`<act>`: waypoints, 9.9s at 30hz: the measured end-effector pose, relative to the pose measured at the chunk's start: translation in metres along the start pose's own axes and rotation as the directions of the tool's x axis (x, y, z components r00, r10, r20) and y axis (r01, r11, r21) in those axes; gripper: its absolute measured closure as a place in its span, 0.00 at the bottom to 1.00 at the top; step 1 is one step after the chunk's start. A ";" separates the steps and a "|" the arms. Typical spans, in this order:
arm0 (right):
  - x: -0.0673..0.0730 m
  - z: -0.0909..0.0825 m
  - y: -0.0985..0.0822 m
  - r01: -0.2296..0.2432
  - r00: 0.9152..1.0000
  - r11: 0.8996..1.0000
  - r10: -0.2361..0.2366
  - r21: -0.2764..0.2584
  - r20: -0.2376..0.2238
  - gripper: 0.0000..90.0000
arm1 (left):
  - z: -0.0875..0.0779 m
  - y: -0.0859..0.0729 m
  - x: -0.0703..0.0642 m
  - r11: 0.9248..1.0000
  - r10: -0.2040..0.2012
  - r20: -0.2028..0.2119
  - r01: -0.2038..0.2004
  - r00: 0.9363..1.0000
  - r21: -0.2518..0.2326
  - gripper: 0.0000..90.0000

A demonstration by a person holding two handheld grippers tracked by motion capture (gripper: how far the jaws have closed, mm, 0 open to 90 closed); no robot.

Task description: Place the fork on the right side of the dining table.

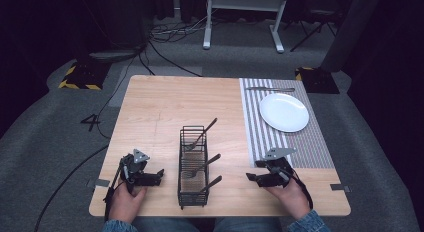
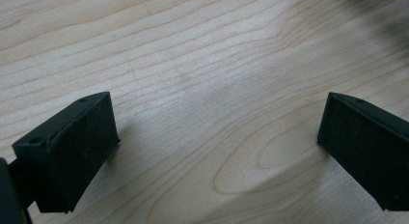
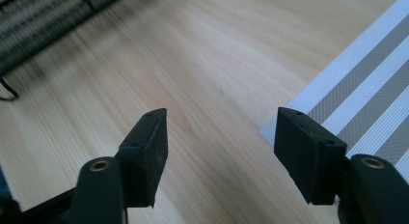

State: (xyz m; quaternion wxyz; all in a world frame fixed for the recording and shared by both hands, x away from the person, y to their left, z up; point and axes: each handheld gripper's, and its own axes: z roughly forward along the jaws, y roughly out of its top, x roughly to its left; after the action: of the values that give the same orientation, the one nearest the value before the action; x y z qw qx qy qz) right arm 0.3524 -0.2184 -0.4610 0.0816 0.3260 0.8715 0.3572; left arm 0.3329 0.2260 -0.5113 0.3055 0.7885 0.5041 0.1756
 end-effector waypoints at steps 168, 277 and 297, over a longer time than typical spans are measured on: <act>-0.127 -0.131 0.043 -0.285 0.951 0.927 0.305 -0.243 0.048 0.96 | 0.002 0.001 -0.002 1.000 0.020 0.024 -0.020 1.000 -0.002 0.00; -0.186 -0.070 -0.061 -0.574 0.806 0.818 0.573 -0.041 0.151 0.45 | 0.002 0.001 -0.002 1.000 0.019 0.021 -0.019 1.000 -0.002 0.00; -0.196 -0.053 -0.063 -0.595 0.784 0.799 0.601 -0.089 0.154 0.45 | 0.002 0.001 -0.002 1.000 0.018 0.020 -0.018 1.000 -0.003 0.00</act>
State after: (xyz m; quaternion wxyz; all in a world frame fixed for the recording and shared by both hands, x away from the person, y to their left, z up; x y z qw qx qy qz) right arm 0.4518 -0.4048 -0.4820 0.0461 0.6134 0.7064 0.3501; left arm 0.3337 0.2230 -0.5117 0.3100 0.7943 0.4937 0.1708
